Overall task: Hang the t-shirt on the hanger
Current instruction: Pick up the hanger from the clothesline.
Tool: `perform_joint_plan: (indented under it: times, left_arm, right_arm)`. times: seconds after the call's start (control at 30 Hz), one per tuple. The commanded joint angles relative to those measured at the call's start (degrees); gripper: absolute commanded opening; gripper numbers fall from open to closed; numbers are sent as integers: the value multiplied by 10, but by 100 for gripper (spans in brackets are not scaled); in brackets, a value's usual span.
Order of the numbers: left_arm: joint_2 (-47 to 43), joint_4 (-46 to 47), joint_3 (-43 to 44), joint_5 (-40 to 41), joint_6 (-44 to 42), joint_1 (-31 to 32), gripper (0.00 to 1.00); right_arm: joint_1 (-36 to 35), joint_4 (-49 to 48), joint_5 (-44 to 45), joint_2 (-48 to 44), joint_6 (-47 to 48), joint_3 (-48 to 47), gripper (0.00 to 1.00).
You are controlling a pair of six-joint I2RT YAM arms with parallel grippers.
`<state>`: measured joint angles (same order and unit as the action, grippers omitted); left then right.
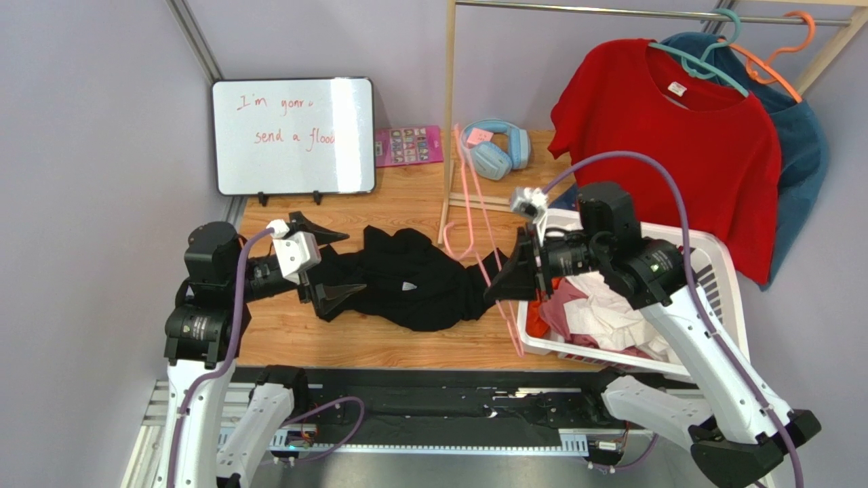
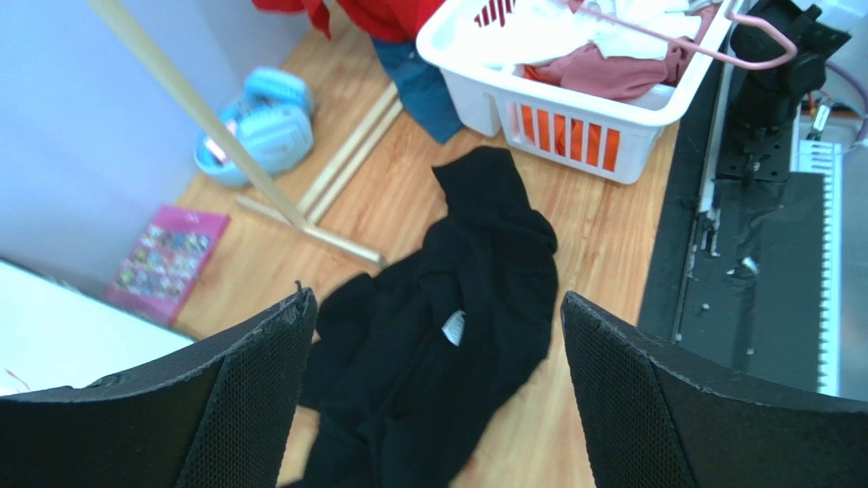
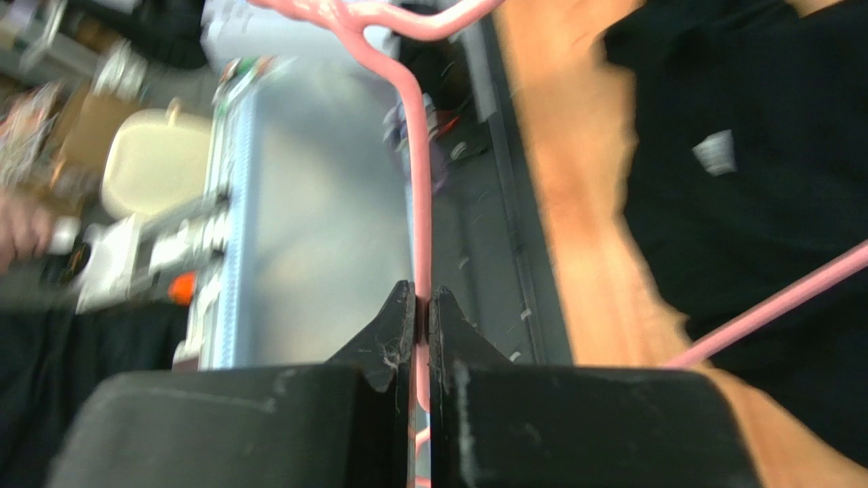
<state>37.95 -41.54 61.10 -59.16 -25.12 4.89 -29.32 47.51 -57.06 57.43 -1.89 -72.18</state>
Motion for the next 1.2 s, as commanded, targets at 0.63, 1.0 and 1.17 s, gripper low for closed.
perform_joint_plan:
  times: [0.63,1.0,1.17]
  left_arm:
    - [-17,-86,-68,83,-471,260,64]
    - [26,-28,-70,267,-202,331,0]
    - [11,9,-91,263,-50,329,0]
  right_arm:
    - [-290,221,36,163,305,-96,0]
    - [-289,158,249,172,284,-175,54]
    - [-281,77,338,126,290,-161,80]
